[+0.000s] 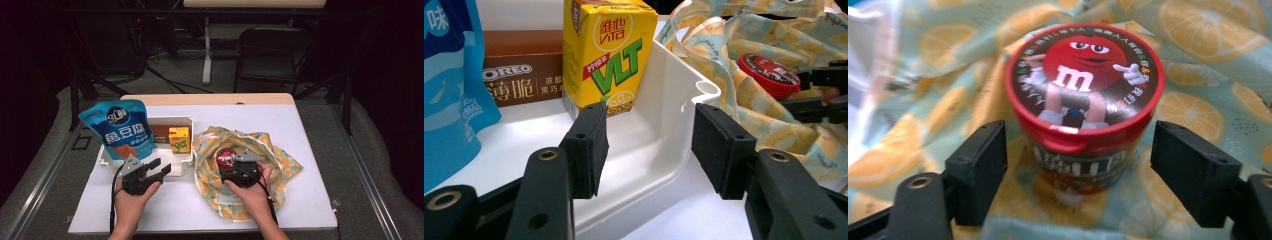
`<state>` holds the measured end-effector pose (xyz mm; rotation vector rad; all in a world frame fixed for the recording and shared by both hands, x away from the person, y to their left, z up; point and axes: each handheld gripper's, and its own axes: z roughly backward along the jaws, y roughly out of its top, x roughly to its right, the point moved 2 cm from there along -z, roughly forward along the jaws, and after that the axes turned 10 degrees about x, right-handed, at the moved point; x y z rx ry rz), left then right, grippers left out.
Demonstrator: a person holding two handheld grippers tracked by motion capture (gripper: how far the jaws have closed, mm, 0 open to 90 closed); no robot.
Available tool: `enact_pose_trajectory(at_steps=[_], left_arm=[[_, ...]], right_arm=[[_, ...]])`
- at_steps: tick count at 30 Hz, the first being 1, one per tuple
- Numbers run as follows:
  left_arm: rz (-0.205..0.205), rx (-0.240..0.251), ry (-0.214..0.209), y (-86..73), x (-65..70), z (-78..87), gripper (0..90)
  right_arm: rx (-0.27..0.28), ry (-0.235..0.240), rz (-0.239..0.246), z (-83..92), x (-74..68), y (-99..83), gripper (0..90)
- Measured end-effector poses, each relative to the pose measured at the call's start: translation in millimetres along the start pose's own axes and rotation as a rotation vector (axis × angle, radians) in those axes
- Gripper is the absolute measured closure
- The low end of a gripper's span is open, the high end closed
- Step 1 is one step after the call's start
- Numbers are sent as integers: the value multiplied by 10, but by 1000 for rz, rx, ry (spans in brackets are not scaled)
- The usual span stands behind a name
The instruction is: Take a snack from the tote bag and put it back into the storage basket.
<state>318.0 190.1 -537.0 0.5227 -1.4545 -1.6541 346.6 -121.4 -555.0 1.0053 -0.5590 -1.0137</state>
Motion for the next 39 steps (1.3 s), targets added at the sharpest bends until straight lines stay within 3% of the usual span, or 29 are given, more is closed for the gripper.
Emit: enact_pose_trajectory(at_steps=[10, 14, 15, 17, 27, 31, 35, 39], left_arm=[[-2, -8, -34, -13, 48, -24, 474], [2, -11, -37, -17, 56, -27, 473], [3, -10, -36, -17, 55, -27, 473], [3, -9, -36, -16, 54, -25, 473], [5, 13, -51, -1, 83, -46, 435], [-8, 24, -83, 35, 132, -58, 377], [-24, -4, -102, 58, 201, -89, 268], [-26, 0, -119, 71, 246, -111, 172]], right_arm=[[5, -5, -20, -231, 36, 19, 140], [19, 8, -26, -286, 39, 6, 184], [30, 18, -20, -280, 30, 4, 233], [34, -10, 13, -259, 2, 13, 249], [36, -4, -25, -100, 108, 79, 253], [51, 0, -32, -1, 142, 133, 253], [70, 2, -23, 106, 162, 219, 253], [80, 7, -11, 195, 164, 304, 253]])
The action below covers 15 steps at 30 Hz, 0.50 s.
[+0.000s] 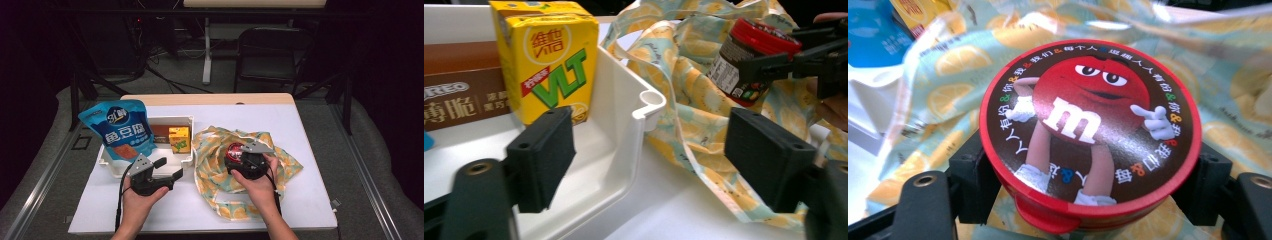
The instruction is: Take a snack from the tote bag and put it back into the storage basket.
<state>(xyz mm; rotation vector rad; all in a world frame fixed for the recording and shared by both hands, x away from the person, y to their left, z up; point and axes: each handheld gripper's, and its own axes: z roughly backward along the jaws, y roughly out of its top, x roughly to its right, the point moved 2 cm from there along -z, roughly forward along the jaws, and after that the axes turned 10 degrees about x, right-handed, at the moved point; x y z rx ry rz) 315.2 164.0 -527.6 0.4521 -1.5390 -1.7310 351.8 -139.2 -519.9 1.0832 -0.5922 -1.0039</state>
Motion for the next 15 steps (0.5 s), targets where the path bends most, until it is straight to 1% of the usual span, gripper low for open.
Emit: enact_pose_trajectory(at_steps=[1, 2, 3, 5, 8, 9, 10, 12, 15], left_arm=[[-3, 1, -9, 10, 11, 0, 158], [-12, 18, 0, 16, 29, -8, 157], [-16, 13, -17, 29, 41, -4, 150], [-23, 23, -34, 46, 82, -16, 123], [-56, 39, -42, 54, 160, -50, 95], [-60, 37, -58, 54, 185, -62, 89], [-68, 38, -54, 51, 213, -78, 82], [-78, 35, -69, 46, 259, -111, 74], [-80, 33, -93, 31, 334, -166, 65]], right_arm=[[4, 1, -1, 19, -8, 21, 253], [10, 4, -1, 34, -18, 42, 253], [10, 2, 4, 55, -24, 64, 253], [13, 4, 4, 93, -42, 108, 253], [21, 13, -3, 140, -87, 167, 254], [19, 16, 3, 160, -103, 186, 253], [20, 23, 7, 176, -122, 202, 253], [26, 26, 7, 202, -160, 225, 253], [23, 34, 13, 243, -199, 249, 254]])
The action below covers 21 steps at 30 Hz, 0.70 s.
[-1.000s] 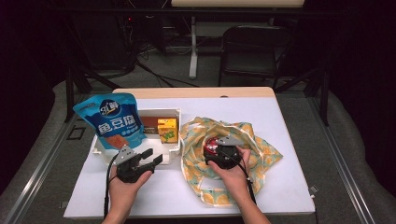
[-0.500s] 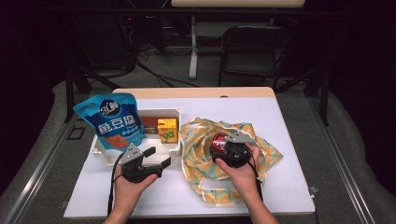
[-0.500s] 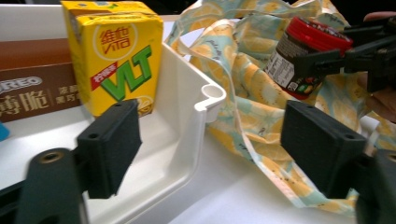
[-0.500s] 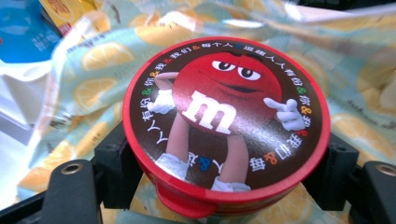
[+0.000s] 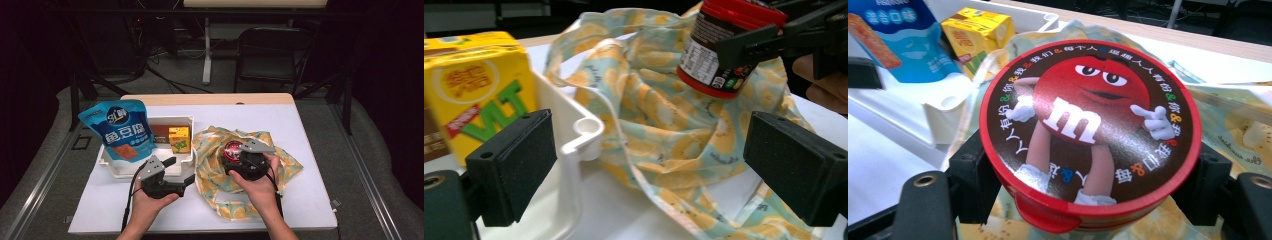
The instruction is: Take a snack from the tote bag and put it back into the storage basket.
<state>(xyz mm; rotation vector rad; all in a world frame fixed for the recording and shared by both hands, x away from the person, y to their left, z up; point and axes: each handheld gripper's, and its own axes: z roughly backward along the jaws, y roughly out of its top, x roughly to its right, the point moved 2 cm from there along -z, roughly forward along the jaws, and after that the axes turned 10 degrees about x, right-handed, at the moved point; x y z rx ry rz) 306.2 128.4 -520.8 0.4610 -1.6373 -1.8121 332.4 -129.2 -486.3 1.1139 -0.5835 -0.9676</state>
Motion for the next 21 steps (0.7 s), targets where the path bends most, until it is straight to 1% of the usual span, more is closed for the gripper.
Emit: enact_pose_trajectory(at_steps=[1, 2, 3, 4, 5, 6, 7, 8, 9, 10, 12, 13, 14, 15, 16, 18, 19, 21], left_arm=[[-5, -5, -12, -4, 24, -19, 62], [-7, -10, -33, -9, 46, -38, 60], [-12, -11, -43, -15, 70, -61, 58], [-12, -9, -36, -22, 103, -83, 56], [-16, -14, -56, -25, 122, -102, 54], [-20, -10, -50, -32, 151, -127, 53], [-24, -29, -87, -31, 162, -134, 52], [-27, -11, -64, -41, 193, -164, 51], [-29, -37, -107, -36, 197, -163, 51], [-30, -16, -93, -46, 224, -190, 51], [-40, -13, -97, -55, 260, -214, 51], [-47, -12, -90, -61, 280, -225, 52], [-53, -11, -100, -67, 300, -237, 52], [-54, -16, -120, -69, 308, -241, 53], [-59, -9, -107, -75, 331, -251, 55], [-72, -6, -116, -78, 364, -260, 66], [-77, -5, -135, -75, 375, -259, 70], [-87, 5, -132, -69, 404, -262, 86]], right_arm=[[1, 3, 0, 10, -12, 6, 254], [-1, 3, -3, 23, -24, 12, 254], [-1, 6, -6, 38, -35, 17, 254], [0, 15, -12, 54, -45, 23, 254], [0, 19, -15, 72, -57, 29, 254], [0, 27, -16, 87, -71, 34, 254], [2, 29, -14, 99, -88, 38, 254], [5, 32, -12, 109, -108, 41, 254], [2, 34, -10, 123, -128, 44, 254], [-3, 39, -7, 139, -144, 48, 254], [2, 46, -14, 159, -184, 49, 254], [-2, 50, -12, 169, -205, 51, 254], [-6, 53, -8, 175, -227, 53, 254], [-1, 61, -8, 175, -261, 55, 254], [-5, 64, -5, 181, -279, 58, 254], [-2, 70, 1, 186, -328, 62, 254], [2, 74, -1, 188, -355, 64, 254], [-4, 83, 6, 198, -399, 69, 253]])
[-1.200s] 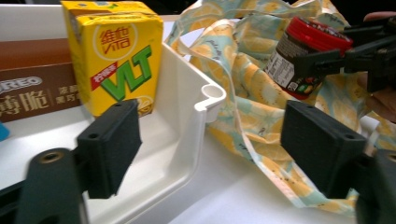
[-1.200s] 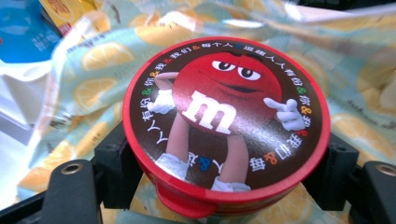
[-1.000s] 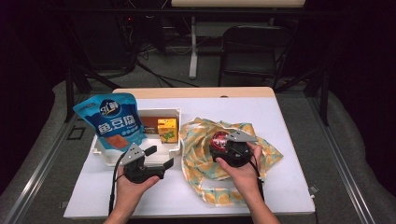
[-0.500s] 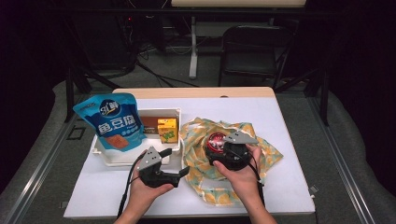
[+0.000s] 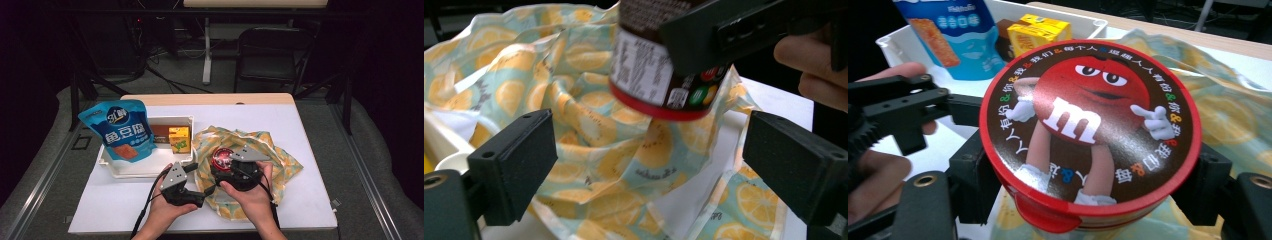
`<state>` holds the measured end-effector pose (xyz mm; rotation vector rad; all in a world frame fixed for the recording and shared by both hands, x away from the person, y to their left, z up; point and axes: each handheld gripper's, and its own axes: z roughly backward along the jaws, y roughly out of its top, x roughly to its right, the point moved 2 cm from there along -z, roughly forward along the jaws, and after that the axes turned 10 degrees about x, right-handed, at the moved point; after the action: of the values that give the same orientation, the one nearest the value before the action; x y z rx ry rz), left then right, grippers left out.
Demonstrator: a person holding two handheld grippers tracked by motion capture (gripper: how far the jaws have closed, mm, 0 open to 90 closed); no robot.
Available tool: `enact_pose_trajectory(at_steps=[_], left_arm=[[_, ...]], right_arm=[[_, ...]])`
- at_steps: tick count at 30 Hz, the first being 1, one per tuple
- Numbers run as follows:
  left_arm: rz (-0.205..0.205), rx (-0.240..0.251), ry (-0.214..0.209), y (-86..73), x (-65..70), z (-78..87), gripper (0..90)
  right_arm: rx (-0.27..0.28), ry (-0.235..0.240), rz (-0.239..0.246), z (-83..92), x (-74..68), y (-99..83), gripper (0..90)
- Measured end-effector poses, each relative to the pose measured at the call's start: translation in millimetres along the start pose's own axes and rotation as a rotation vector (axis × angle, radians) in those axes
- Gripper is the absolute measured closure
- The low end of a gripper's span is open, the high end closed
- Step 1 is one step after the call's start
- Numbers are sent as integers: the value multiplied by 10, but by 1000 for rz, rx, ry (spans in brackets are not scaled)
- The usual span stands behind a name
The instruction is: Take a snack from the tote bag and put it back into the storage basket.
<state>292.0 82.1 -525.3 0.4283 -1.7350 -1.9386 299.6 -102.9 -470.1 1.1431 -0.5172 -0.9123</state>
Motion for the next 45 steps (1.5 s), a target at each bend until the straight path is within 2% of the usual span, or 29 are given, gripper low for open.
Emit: enact_pose_trajectory(at_steps=[1, 4, 5, 6, 10, 12, 13, 16, 17, 22, 23, 27, 31, 32, 33, 34, 35, 36, 37, 38, 40, 41, 42, 43, 44, 45], left_arm=[[-5, 0, 6, 4, 9, -3, 90], [-9, 6, -24, 15, 29, -11, 105], [-15, 7, -17, 15, 40, -15, 114], [-14, 6, -45, 16, 40, -16, 122], [-23, 14, -52, 22, 58, -20, 154], [-23, 17, -33, 22, 59, -27, 155], [-19, 14, -53, 23, 51, -26, 155], [-17, 18, -54, 24, 45, -26, 159], [-20, 19, -36, 23, 48, -27, 159], [-13, 23, -48, 21, 28, -30, 181], [-13, 24, -38, 19, 29, -31, 188], [-11, 19, -61, 3, 8, -33, 225], [-25, 16, -57, 0, 16, -25, 241], [-33, 11, -69, 2, 12, -20, 243], [-36, 12, -51, 3, 19, -15, 244], [-35, 13, -51, 5, 17, -11, 245], [-26, 9, -72, 8, 7, -8, 246], [-24, 6, -51, 3, 5, -8, 247], [-23, -1, -56, -6, -11, -4, 247], [-18, -2, -40, -18, -24, 0, 247], [-3, -1, -47, -33, -67, 15, 248], [2, 0, -23, -40, -86, 28, 248], [6, 1, -19, -42, -109, 39, 248], [12, 1, -32, -42, -137, 55, 248], [13, 8, 0, -44, -153, 69, 248], [17, 7, -10, -44, -184, 91, 248]], right_arm=[[1, 5, 0, 0, -26, 1, 254], [-5, 23, 10, 2, -101, 7, 254], [-6, 25, 11, 0, -132, 7, 254], [-7, 31, 17, -3, -156, 6, 254], [-16, 48, 25, -19, -240, -7, 253], [-22, 58, 29, -26, -276, -13, 254], [-23, 63, 31, -30, -296, -17, 253], [-28, 71, 35, -38, -332, -24, 254], [-27, 71, 37, -43, -342, -27, 254], [-35, 83, 37, -63, -378, -49, 253], [-38, 85, 36, -66, -383, -55, 253], [-43, 93, 39, -68, -393, -62, 253], [-45, 100, 29, -69, -386, -74, 252], [-44, 106, 22, -70, -380, -77, 250], [-46, 113, 18, -71, -377, -77, 249], [-43, 121, 15, -71, -373, -77, 247], [-37, 123, 13, -70, -372, -77, 243], [-23, 129, 15, -61, -371, -72, 225], [-4, 129, 15, -42, -370, -60, 202], [7, 130, 19, -23, -365, -45, 183], [25, 134, 15, 10, -349, -19, 165], [33, 136, 13, 29, -337, -8, 157], [45, 137, 10, 51, -317, 4, 151], [51, 140, 8, 72, -302, 13, 149], [63, 144, 7, 89, -285, 21, 147], [72, 142, 4, 110, -271, 30, 146]])
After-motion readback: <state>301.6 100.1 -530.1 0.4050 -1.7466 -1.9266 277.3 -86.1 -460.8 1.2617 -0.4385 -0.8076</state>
